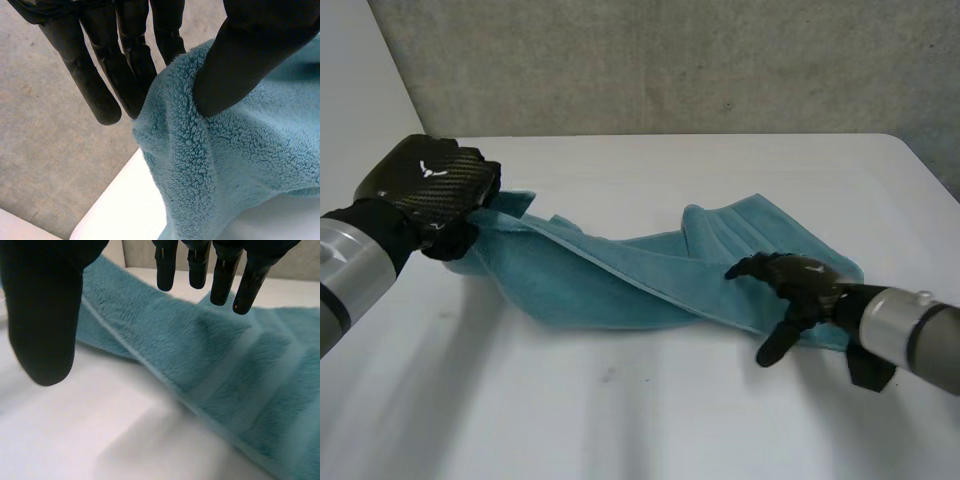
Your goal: Fold the laundry
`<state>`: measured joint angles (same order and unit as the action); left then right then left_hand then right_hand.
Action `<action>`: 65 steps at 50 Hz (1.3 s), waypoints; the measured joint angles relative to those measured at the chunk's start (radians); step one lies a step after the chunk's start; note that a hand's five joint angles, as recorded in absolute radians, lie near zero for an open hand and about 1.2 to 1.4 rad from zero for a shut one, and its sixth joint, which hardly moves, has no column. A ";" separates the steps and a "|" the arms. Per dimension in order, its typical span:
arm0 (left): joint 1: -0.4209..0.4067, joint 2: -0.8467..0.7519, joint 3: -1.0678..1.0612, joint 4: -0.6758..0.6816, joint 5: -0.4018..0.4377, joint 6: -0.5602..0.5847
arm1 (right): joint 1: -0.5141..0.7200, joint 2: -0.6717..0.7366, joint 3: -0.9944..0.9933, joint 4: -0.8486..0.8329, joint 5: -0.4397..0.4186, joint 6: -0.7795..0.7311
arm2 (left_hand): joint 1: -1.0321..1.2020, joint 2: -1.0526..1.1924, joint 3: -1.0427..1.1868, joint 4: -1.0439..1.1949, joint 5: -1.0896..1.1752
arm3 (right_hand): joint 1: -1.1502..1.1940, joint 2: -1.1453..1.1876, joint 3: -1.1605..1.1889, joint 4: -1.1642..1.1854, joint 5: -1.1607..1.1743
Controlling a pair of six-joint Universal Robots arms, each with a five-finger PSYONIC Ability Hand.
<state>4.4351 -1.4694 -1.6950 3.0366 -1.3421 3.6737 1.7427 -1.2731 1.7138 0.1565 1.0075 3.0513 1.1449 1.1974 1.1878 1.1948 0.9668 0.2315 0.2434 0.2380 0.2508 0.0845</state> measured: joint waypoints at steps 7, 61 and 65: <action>0.015 0.010 -0.018 0.004 0.001 -0.082 | 0.117 0.146 -0.056 -0.068 0.076 0.045 | 0.000 0.000 0.000 0.000 0.000 | 0.326 0.398 0.399 0.386 0.357; 0.029 -0.037 0.034 0.060 -0.004 -0.204 | 0.231 0.213 -0.177 -0.365 0.520 -0.063 | 0.000 0.001 0.001 0.001 0.000 | 0.729 0.932 0.942 0.937 0.901; 0.033 -0.054 0.034 0.059 -0.005 -0.202 | 0.199 0.065 -0.175 -0.357 0.509 -0.087 | 0.000 0.002 0.001 0.001 0.000 | 0.729 0.933 0.943 0.937 0.904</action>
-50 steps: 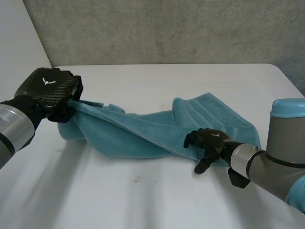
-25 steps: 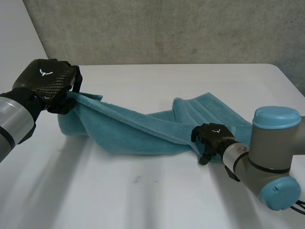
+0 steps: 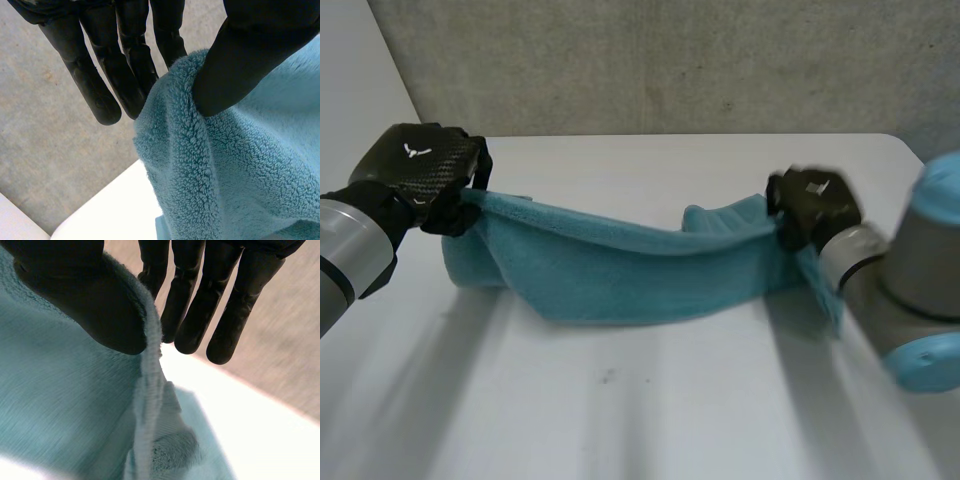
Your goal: Fold the laundry
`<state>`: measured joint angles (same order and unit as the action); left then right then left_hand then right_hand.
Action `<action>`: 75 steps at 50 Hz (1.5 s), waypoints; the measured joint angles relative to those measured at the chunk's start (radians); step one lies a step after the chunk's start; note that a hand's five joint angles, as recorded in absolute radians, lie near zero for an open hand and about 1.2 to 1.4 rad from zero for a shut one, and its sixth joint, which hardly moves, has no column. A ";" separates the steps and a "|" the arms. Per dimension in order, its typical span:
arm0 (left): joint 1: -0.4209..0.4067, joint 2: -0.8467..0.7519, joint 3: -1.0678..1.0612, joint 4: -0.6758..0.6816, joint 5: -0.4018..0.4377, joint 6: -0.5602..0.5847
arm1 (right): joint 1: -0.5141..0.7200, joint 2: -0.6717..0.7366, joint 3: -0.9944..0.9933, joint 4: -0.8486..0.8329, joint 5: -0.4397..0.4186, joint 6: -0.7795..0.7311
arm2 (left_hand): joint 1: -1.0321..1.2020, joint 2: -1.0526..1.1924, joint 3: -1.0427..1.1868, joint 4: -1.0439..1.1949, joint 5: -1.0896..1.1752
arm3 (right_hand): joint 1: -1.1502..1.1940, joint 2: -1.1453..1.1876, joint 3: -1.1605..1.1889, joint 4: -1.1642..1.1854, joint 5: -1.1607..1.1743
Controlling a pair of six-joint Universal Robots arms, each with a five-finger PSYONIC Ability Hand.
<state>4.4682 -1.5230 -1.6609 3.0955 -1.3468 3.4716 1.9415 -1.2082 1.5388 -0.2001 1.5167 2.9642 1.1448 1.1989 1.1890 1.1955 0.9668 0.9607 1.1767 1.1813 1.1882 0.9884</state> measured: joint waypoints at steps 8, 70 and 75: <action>0.007 -0.102 -0.020 -0.007 -0.036 0.004 | -0.102 -0.202 -0.002 0.226 -0.152 -0.190 | 0.000 0.000 0.000 0.000 0.000 | 0.006 0.005 0.001 0.000 0.007; -0.044 -0.470 -0.080 0.486 -0.362 0.007 | -0.099 0.161 -0.066 0.052 -0.159 -0.404 | 0.000 0.002 0.005 0.000 0.000 | 0.014 0.009 0.006 0.004 0.010; -0.048 -0.469 -0.124 0.446 -0.362 0.008 | -0.102 0.170 -0.001 0.075 -0.160 -0.406 | 0.000 0.001 0.005 0.000 0.000 | 0.014 0.009 0.006 0.004 0.010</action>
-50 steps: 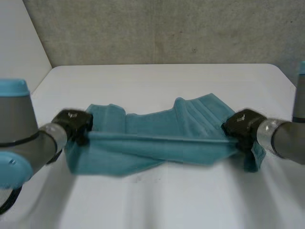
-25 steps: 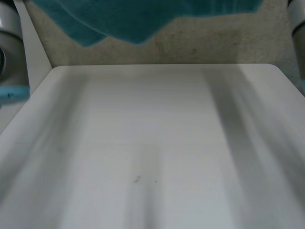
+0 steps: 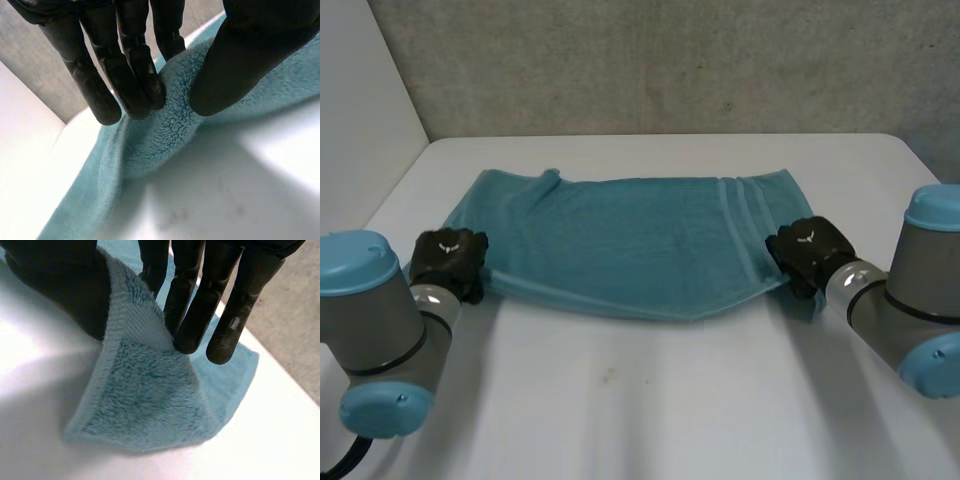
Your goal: Fold the laundry
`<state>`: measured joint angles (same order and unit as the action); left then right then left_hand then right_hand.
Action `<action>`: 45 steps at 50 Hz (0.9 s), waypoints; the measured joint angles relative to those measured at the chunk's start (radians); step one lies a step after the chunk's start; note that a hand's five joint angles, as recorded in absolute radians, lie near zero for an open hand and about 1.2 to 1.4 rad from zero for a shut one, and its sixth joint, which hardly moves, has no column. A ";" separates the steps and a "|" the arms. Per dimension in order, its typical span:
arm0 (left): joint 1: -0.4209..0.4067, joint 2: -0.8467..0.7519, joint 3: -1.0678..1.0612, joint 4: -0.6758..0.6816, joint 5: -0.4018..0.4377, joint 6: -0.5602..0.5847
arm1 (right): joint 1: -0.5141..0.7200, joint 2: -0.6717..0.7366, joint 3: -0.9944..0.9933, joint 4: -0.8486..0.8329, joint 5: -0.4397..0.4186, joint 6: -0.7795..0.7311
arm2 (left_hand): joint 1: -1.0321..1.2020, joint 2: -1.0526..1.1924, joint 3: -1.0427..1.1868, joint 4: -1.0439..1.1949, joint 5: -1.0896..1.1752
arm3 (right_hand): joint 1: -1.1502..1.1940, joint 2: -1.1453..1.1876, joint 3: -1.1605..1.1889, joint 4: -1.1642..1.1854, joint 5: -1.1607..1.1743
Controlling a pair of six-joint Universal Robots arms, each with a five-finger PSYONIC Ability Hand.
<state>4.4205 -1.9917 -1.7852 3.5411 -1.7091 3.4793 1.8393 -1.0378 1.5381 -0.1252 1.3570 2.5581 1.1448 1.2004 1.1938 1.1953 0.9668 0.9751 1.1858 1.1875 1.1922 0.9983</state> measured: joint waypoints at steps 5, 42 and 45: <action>-0.001 0.038 -0.033 -0.061 0.004 0.000 | -0.019 -0.054 0.060 0.003 -0.005 0.002 | -0.002 -0.029 -0.022 -0.025 -0.001 | 0.000 0.000 0.000 0.000 0.000; 0.372 0.033 -0.033 -0.110 0.384 0.175 | -0.070 -0.140 0.113 0.001 -0.013 0.157 | -0.872 -0.932 -0.925 -0.934 -0.888 | 0.000 0.000 0.000 0.000 0.000; 0.377 0.031 -0.039 -0.115 0.402 0.176 | -0.070 -0.138 0.114 0.001 -0.013 0.156 | -0.872 -0.932 -0.925 -0.934 -0.888 | 0.000 0.000 0.000 0.000 0.000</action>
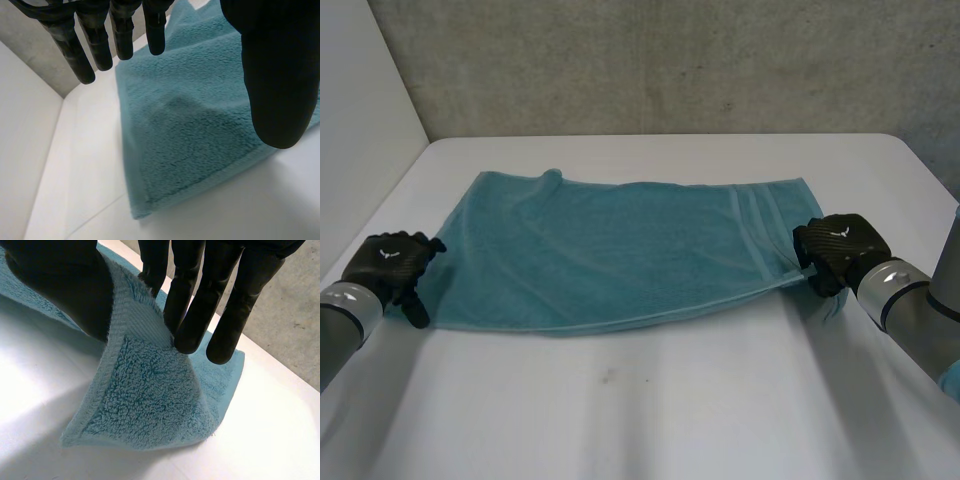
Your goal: Fold the laundry
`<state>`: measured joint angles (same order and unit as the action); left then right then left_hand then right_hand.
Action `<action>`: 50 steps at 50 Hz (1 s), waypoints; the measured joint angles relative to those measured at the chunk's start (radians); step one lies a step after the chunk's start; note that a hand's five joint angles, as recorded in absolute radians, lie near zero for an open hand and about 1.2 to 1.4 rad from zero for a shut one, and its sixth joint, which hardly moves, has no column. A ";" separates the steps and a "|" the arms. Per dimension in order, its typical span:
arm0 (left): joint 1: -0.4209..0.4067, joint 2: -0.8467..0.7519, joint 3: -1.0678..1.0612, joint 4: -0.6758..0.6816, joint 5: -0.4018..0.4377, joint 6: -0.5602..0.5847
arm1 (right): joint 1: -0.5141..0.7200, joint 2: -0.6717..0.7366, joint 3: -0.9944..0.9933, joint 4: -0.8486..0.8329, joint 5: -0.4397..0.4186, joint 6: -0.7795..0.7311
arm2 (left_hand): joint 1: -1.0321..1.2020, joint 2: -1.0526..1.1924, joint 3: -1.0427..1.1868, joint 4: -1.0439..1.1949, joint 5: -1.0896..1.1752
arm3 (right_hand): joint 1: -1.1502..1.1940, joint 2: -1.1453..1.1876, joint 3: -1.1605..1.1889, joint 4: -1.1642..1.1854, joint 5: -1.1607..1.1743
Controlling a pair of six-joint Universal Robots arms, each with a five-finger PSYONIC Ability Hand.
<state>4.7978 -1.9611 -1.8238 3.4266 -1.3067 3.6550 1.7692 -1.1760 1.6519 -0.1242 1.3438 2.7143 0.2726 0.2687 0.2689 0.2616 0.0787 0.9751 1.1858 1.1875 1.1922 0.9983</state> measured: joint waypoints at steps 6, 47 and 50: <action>0.010 -0.001 -0.021 -0.007 0.044 0.004 | 0.000 0.010 0.003 0.000 0.000 -0.001 | 0.063 0.067 0.059 0.069 0.080 | 0.000 0.000 0.000 0.000 0.000; 0.023 -0.154 0.061 0.120 0.103 0.072 | 0.003 0.030 0.012 -0.004 -0.001 -0.007 | 0.433 0.419 0.417 0.427 0.423 | 0.000 0.000 0.000 0.000 0.000; 0.019 -0.157 0.067 0.121 0.103 0.071 | 0.002 0.030 0.010 -0.005 0.000 -0.008 | 0.679 0.645 0.641 0.651 0.646 | 0.000 0.000 0.001 0.000 0.000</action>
<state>4.8167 -2.1176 -1.7567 3.5478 -1.2041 3.7258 1.7709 -1.1458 1.6623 -0.1288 1.3434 2.7064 0.9513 0.9137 0.9100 0.9127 0.7243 0.9752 1.1857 1.1884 1.1923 0.9984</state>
